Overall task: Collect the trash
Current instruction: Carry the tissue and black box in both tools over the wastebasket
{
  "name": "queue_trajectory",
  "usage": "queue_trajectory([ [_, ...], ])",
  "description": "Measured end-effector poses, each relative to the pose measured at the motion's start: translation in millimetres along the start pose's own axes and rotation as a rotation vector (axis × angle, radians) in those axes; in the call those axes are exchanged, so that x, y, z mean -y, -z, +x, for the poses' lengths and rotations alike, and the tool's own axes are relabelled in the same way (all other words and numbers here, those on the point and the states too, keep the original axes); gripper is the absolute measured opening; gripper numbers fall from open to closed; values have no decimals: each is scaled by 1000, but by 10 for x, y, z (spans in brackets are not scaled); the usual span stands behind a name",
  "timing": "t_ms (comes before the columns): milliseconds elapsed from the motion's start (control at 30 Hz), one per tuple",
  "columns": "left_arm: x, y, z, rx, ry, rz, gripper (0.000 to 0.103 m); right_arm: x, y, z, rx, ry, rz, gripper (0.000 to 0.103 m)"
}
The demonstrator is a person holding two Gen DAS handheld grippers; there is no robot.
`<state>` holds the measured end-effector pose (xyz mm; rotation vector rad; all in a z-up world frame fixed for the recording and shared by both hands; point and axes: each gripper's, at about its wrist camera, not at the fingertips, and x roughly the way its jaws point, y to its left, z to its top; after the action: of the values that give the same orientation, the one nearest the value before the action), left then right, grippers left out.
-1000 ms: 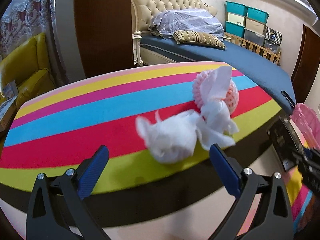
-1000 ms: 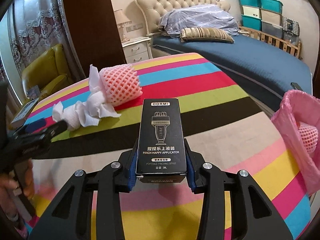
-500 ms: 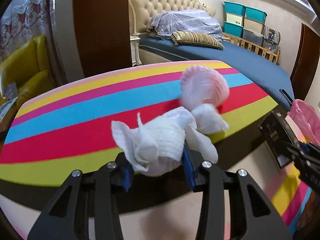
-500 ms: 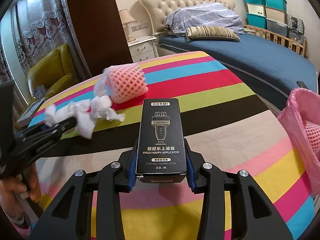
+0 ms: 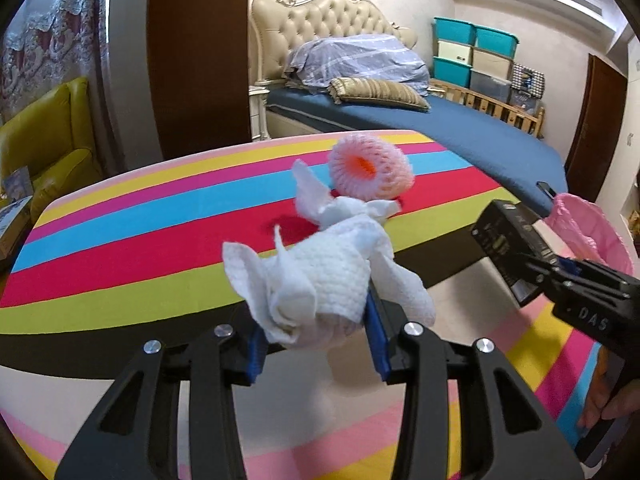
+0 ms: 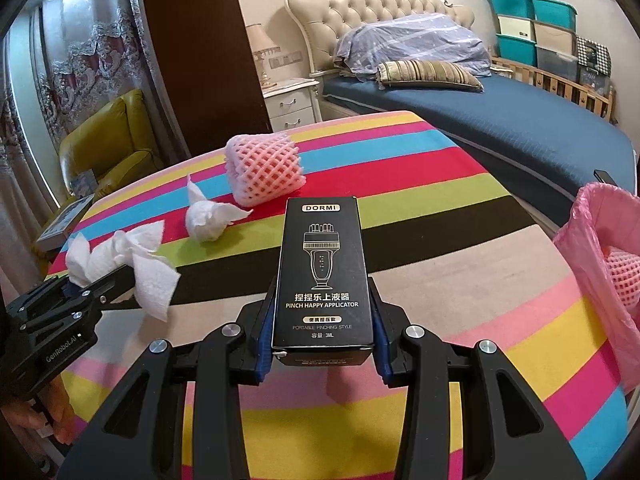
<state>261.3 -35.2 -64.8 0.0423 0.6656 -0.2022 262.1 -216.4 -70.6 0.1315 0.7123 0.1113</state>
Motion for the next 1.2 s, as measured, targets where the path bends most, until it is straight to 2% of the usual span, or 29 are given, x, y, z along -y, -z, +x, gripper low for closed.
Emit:
queue_trajectory([
  [333, 325, -20, -79, 25, 53, 71, 40, 210, 58, -293, 56, 33, 4, 39],
  [633, 768, -42, -144, 79, 117, 148, 40, 488, 152, -475, 87, 65, 37, 39],
  [1200, 1443, -199, -140, 164, 226, 244, 41, 1206, 220, -846, 179, 197, 140, 39],
])
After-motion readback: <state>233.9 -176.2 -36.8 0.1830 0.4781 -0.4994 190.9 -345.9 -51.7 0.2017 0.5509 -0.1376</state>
